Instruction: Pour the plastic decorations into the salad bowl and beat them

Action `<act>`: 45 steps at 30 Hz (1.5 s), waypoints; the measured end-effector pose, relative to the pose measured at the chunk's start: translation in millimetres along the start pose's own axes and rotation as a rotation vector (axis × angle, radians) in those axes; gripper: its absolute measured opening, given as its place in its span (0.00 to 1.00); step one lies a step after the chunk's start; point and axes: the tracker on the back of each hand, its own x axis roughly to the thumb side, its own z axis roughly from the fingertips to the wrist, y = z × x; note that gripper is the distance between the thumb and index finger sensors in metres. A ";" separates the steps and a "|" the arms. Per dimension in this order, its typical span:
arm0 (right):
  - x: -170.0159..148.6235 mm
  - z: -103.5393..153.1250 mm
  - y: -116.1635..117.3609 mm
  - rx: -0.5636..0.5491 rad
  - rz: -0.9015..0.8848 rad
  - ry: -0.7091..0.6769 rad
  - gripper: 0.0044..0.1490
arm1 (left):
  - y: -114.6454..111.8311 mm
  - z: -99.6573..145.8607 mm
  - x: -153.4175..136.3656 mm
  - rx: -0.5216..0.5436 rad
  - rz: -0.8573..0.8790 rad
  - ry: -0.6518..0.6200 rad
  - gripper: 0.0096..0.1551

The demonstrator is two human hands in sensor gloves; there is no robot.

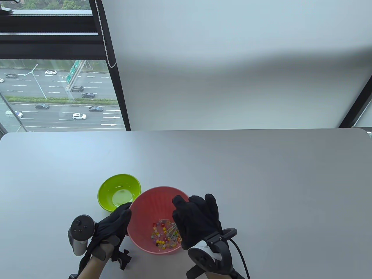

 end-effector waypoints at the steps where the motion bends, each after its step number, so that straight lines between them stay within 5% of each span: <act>1: -0.6 0.0 0.1 0.002 -0.013 0.008 0.30 | 0.0 0.0 0.0 0.000 0.000 0.000 0.42; 9: 0.9 0.7 6.3 0.043 -0.109 0.053 0.30 | 0.0 0.0 0.0 0.000 0.000 0.000 0.42; 33: 10.8 1.8 5.3 0.000 0.104 -0.083 0.28 | -0.1 -0.1 -0.2 0.001 -0.001 0.000 0.42; 45: 4.3 -0.2 -3.6 -0.028 0.064 -0.053 0.27 | -0.1 -0.1 -0.2 0.001 -0.001 0.000 0.42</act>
